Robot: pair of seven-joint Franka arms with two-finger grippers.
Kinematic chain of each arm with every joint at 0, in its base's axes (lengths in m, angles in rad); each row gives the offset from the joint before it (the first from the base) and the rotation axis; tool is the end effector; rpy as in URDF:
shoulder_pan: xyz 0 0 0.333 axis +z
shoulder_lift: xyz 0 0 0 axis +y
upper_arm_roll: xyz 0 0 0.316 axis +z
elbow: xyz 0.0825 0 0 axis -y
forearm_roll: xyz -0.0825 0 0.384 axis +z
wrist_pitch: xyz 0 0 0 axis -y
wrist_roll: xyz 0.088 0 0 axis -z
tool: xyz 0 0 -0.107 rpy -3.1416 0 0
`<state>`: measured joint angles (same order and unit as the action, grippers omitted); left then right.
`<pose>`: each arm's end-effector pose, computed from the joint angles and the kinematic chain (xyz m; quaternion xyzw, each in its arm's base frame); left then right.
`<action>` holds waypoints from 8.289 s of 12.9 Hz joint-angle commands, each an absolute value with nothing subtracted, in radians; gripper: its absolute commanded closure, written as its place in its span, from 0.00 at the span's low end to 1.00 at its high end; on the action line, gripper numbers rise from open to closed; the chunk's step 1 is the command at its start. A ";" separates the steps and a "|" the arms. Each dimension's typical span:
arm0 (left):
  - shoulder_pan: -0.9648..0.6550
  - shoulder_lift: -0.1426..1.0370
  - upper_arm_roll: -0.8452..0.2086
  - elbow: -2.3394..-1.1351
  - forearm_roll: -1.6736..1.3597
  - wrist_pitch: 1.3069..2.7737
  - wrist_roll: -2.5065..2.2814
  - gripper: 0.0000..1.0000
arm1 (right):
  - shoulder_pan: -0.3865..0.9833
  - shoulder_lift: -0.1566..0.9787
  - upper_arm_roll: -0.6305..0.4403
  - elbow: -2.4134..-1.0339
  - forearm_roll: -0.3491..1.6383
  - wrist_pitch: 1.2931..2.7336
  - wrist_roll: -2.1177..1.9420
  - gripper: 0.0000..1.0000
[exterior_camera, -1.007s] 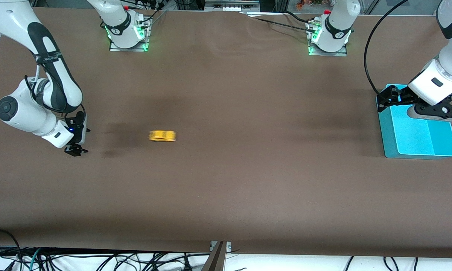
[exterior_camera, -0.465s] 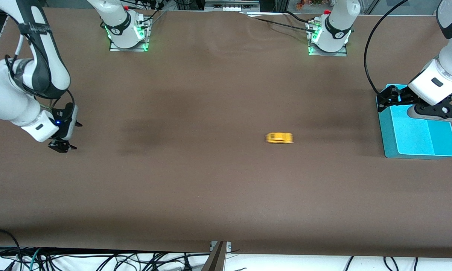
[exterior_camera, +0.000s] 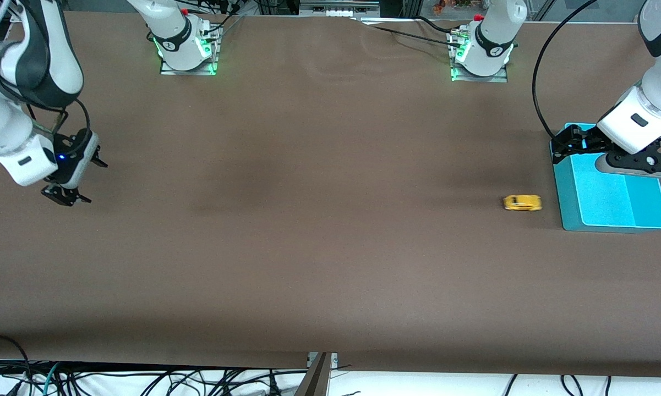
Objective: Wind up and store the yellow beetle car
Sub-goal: 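Raise the right gripper to rest while the left gripper lowers toward the car, then lower the left gripper onto the car and close it, then lift the car with the left gripper and carry it over the tray, then lower the car into the blue tray and open the left gripper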
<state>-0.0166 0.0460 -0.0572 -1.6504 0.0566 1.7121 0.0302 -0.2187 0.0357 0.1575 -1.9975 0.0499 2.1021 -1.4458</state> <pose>0.5768 -0.0367 0.5732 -0.9981 0.0557 -0.0085 0.0265 0.5684 -0.0331 0.4480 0.7767 0.6284 0.0422 0.0057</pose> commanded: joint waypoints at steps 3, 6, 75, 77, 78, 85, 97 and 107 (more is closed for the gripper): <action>-0.021 0.051 -0.052 -1.632 0.060 1.700 0.029 0.00 | -0.219 -0.054 0.160 -1.987 0.057 2.011 -1.242 0.01; -0.021 0.051 -0.052 -1.632 0.061 1.698 0.031 0.00 | -0.180 -0.097 0.153 -1.983 0.049 1.988 -1.019 0.01; 0.296 0.331 -0.069 -1.819 0.143 1.964 1.588 0.78 | -0.064 -0.026 0.095 -1.690 -0.028 1.680 -0.143 0.01; 0.359 0.347 -0.048 -1.802 0.146 1.967 1.647 0.79 | -0.064 -0.026 0.095 -1.689 -0.028 1.680 -0.143 0.01; 0.386 0.360 -0.046 -1.804 0.146 1.968 1.688 0.79 | -0.064 -0.026 0.095 -1.690 -0.028 1.680 -0.143 0.01; 0.538 0.410 -0.048 -1.949 0.236 2.244 1.833 0.82 | -0.064 -0.026 0.095 -1.689 -0.028 1.680 -0.143 0.01; 0.571 0.477 -0.048 -2.002 0.239 2.384 1.836 0.00 | -0.066 -0.026 0.095 -1.690 -0.028 1.680 -0.143 0.01; 0.558 0.313 -0.104 -1.915 0.238 2.122 1.784 0.00 | -0.066 -0.026 0.095 -1.689 -0.026 1.680 -0.143 0.01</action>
